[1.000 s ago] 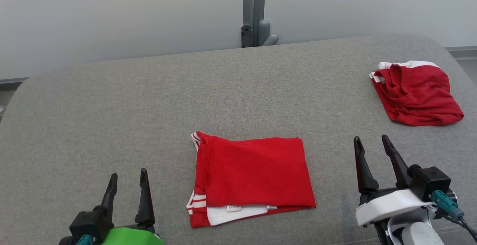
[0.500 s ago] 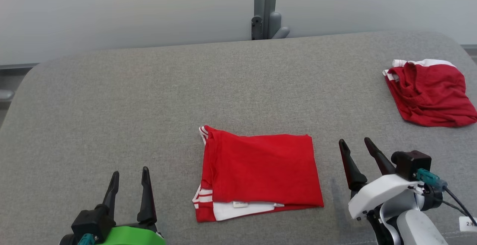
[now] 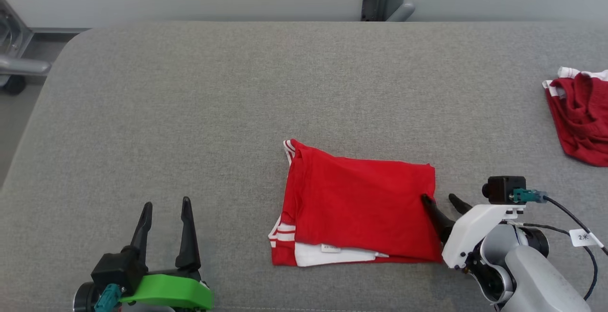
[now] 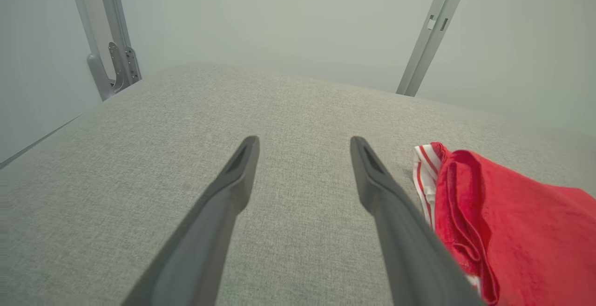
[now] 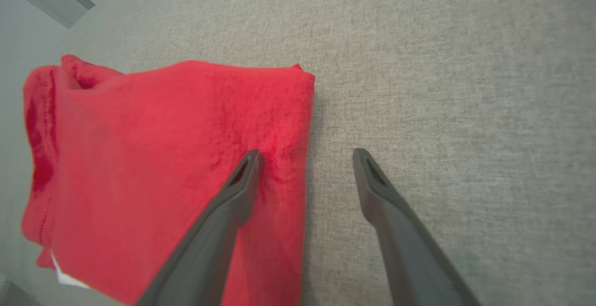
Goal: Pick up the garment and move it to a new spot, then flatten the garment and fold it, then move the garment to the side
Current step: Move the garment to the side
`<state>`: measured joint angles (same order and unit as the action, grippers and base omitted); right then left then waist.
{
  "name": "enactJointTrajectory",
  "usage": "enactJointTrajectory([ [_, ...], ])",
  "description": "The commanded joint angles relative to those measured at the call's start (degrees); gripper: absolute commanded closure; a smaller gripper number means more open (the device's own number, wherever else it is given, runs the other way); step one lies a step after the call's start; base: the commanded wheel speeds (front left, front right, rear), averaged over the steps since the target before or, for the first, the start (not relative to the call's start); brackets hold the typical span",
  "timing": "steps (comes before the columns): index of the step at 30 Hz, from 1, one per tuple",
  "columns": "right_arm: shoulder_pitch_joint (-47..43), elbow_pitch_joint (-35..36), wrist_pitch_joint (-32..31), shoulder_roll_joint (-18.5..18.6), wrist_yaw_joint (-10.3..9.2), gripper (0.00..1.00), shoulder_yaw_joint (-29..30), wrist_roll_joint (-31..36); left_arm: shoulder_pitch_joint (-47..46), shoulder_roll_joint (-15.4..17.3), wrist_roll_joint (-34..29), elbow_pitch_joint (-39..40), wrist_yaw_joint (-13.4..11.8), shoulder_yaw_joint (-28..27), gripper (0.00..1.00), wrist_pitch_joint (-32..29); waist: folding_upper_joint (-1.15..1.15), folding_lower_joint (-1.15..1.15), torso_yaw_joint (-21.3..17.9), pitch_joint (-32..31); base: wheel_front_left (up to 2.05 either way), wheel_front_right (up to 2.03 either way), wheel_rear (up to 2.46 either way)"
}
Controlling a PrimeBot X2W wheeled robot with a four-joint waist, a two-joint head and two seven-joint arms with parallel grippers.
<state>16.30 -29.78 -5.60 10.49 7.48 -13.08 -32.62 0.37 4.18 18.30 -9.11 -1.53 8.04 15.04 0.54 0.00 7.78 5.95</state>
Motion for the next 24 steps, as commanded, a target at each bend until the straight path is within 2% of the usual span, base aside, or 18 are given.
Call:
enactJointTrajectory([
  [1, 1.1, -0.9, -0.8, 1.1, -0.01, 0.0, -1.4, -1.7, -0.9, -0.2, -0.4, 0.0, 0.3, -0.3, 0.0, 0.1, -0.54, 0.0, 1.9, 1.5, 0.0, 0.0, 0.0],
  [9, 3.4, -4.0, -3.1, 3.4, -0.01, 0.0, -7.6, -8.9, -1.1, -0.6, -1.0, 0.0, 0.6, -1.1, 0.0, 0.1, -0.54, 0.0, 2.8, 2.0, 0.0, 0.0, 0.0],
  [11, 3.9, -4.6, -3.4, 3.6, 0.0, 0.62, -9.0, -10.6, -1.2, -0.7, -1.2, 0.1, 0.6, -1.1, 0.0, 0.1, -0.54, 0.0, 2.8, 2.0, 0.0, 0.0, 0.0],
  [12, 4.2, -4.9, -3.3, 3.8, 0.0, 0.84, -9.6, -11.3, -1.2, -0.7, -1.3, 0.1, 0.6, -1.2, 0.0, 0.1, -0.54, 0.0, 2.7, 2.1, 0.0, 0.0, 0.0],
  [13, 4.6, -4.9, -3.1, 3.9, 0.0, 1.0, -10.4, -11.9, -1.3, -0.8, -1.3, 0.1, 0.7, -1.2, 0.0, 0.1, -0.54, 0.0, 2.7, 2.1, 0.0, 0.0, 0.0],
  [20, 7.3, -4.7, -0.5, 5.7, -0.01, 1.0, -12.8, -14.8, -1.7, -0.9, -1.9, 0.5, 1.2, -1.7, 0.0, 0.1, -0.54, 0.0, 0.9, 2.7, 0.0, 0.0, 0.0],
  [23, 8.7, -4.6, 0.9, 7.0, -0.03, 1.0, -13.2, -15.4, -1.9, -1.0, -2.2, 1.2, 1.7, -1.5, 0.0, 0.1, -0.54, 0.0, -1.0, 3.2, 0.0, 0.0, 0.0],
  [24, 9.5, -4.5, 1.4, 8.0, -0.03, 1.0, -13.4, -15.8, -2.1, -1.1, -2.4, 1.5, 2.0, -1.2, 0.0, 0.1, -0.54, 0.0, -2.7, 3.6, 0.0, 0.0, 0.0],
])
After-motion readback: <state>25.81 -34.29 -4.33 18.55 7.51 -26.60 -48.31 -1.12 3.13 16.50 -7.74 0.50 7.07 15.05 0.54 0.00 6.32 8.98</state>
